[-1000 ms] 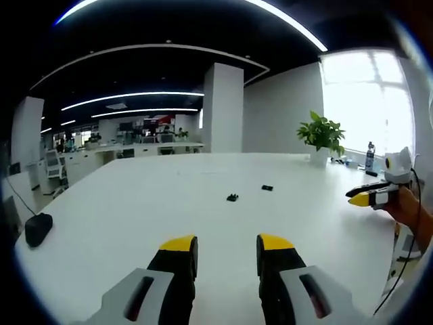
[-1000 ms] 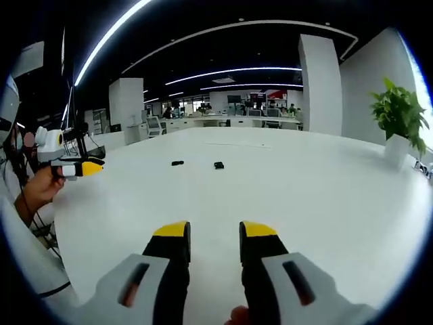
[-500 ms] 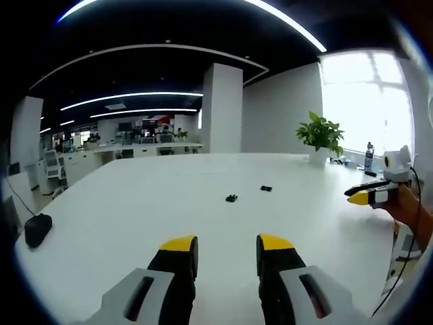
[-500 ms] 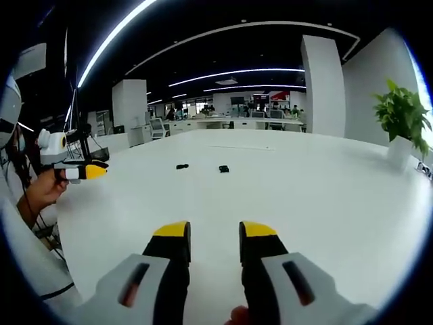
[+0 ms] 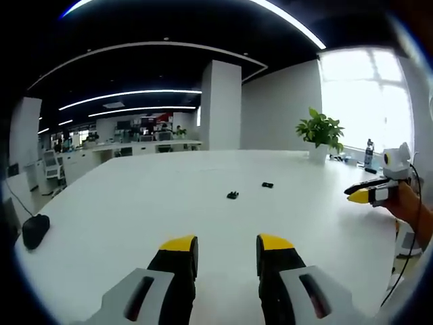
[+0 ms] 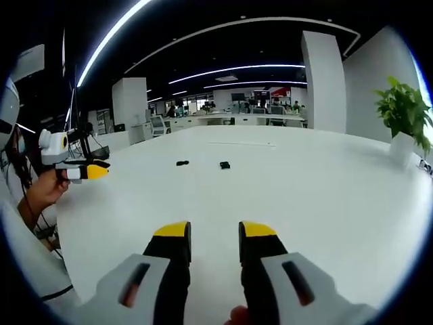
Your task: Snap the two parts of the plastic buckle together until the buckle closes and remains connected.
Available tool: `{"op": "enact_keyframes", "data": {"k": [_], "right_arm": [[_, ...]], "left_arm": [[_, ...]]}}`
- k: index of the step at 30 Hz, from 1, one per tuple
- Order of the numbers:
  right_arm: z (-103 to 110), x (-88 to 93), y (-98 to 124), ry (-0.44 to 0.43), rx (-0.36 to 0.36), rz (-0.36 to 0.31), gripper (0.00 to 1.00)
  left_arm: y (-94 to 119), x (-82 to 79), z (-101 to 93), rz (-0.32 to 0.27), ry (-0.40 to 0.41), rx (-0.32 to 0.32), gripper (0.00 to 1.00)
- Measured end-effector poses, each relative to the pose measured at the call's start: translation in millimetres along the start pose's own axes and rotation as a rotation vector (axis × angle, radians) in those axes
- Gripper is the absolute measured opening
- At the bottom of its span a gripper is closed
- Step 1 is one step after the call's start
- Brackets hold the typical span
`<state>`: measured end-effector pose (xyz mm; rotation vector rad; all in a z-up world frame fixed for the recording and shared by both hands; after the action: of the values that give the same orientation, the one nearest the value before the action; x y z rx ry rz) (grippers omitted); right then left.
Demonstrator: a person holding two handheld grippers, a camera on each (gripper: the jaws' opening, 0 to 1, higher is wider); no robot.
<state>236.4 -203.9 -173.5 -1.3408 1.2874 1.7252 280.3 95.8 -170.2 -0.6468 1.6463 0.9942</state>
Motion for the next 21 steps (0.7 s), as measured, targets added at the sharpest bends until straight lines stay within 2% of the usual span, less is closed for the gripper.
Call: {"op": "enact_keyframes", "data": {"k": [15, 21], "right_arm": [[-2.7, -2.7, -4.3, 0.008, 0.001, -0.002, 0.27], [-3.3, -3.7, -7.6, 0.013, 0.000, 0.003, 0.27]], "left_arm": [[-5.7, -6.9, -1.2, -0.010, -0.012, 0.009, 0.34], [-7.9, -4.9, -2.0, 0.003, -0.019, 0.018, 0.33]]}}
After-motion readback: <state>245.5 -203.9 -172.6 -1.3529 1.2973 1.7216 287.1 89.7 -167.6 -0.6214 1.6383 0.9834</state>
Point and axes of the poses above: the point that each gripper's makers call its tool centre point, and the gripper's own axes: y roughly backward along the fingers, z roughly to its left, x roughly out of its underside, the point moved 1 cm from there along y, roughly backward along the fingers
